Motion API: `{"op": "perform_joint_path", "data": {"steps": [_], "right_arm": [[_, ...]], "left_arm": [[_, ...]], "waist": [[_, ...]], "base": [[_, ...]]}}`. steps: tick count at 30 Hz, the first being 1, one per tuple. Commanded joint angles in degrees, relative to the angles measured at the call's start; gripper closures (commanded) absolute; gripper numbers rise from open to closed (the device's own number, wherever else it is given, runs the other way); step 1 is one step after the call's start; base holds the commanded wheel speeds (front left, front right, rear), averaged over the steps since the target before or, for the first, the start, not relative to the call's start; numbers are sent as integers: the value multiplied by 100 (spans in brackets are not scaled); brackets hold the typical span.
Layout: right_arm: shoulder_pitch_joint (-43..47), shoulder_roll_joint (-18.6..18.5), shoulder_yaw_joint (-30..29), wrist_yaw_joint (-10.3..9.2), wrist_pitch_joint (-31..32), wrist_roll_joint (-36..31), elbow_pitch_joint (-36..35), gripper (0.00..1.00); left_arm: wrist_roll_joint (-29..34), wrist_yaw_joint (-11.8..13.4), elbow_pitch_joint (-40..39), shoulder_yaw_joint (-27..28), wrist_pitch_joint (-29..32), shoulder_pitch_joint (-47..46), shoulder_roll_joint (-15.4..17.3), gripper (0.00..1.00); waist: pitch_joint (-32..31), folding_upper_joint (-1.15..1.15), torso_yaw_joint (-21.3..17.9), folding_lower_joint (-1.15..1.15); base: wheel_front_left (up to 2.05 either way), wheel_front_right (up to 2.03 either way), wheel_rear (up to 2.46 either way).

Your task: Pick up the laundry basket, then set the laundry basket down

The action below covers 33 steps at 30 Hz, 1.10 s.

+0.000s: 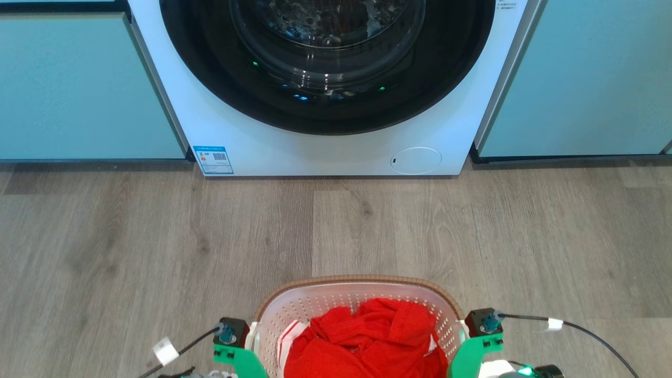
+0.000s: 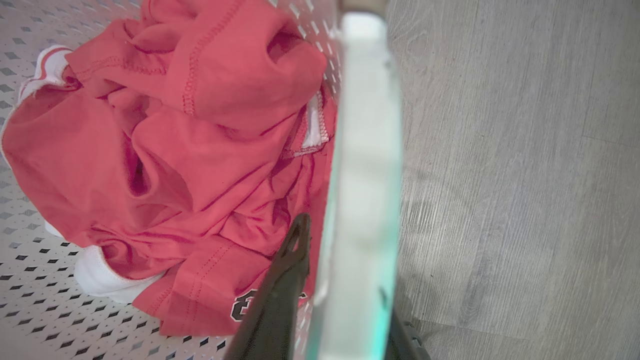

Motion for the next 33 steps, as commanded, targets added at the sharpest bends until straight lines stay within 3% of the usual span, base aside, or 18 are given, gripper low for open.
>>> {"op": "perform_joint_path", "data": {"steps": [1,21,33], "right_arm": [[-95,34,134,37,-77,-6,-49,100],[-117,34,428,37,-121,246,-4,100],[-358,34,535,37,-218,306,32,100]], "left_arm": [[-11,12,2,89,-43,-246,149,100],[-163,38,53,-97,7,-224,149,100],[-225,66,65,-157,-93,-408,149,100]], "waist": [[-1,0,-2,0],[25,0,-25,0],[430,0,-60,0]], "base": [[0,0,0],[0,0,0],[0,0,0]]}}
